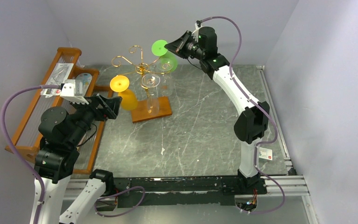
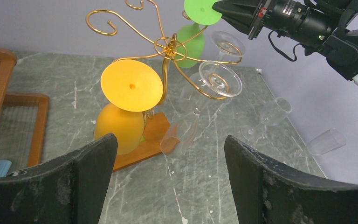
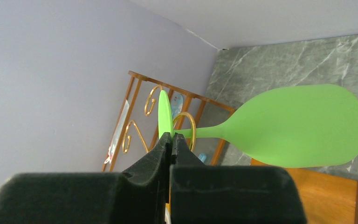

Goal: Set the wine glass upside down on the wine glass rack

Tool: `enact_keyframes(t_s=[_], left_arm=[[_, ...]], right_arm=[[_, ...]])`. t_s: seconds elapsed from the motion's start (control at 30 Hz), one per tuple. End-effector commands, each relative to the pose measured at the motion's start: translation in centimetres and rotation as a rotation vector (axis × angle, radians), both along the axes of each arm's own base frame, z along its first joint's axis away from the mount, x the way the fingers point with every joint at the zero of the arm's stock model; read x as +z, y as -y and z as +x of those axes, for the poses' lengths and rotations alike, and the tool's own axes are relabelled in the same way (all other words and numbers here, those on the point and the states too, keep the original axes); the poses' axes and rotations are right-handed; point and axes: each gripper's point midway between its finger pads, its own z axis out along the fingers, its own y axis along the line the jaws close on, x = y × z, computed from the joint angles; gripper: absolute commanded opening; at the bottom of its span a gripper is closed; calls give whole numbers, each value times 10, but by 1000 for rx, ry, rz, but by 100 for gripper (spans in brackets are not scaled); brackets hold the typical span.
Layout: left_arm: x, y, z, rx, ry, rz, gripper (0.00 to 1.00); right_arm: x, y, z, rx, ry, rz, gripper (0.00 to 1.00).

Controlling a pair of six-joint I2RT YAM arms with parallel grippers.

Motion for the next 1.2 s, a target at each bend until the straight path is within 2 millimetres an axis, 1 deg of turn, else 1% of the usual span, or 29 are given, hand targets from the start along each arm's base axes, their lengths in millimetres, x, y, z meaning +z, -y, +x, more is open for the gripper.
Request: enact_keyframes(t_s=[0.0,0.17,0.23,0.37,0.5,0.6,0.67,0.87,1.0,1.07,1.17], left_arm=[[-6,-4,-1,21,-17,17,89],[-7,-4,0,22,-19,16,89],[-8,-4,0,22,-20,17,89],[-8,-5,0,29,-22,20,89],[-8,-6,0,35,-24,22,89],[-9,-7,1,36,-26,22,88],[-9,-7,1,39,-27,24,88],[-9,-9,1,48,-25,31,89],[-10,-7,1,40,-28,27,89],[-11,-6,1,35,-29,27,89],[-10,-6,0,28,-30,30,89]], right_arm=[[8,2,18,-13,26,46,0],[-4,-8,20,41,8,46,1],[-5,-10,19,54,10,47,2],[-7,-11,16,70,23,34,8],[-11,-12,13,90,28,7,22],[-16,-9,12,83,26,-24,34],[-14,-6,11,73,33,-41,41],[-3,5,5,38,74,-82,52],[1,12,0,18,97,-97,62],[6,15,-3,10,117,-103,67],[16,24,-8,-19,163,-125,72]])
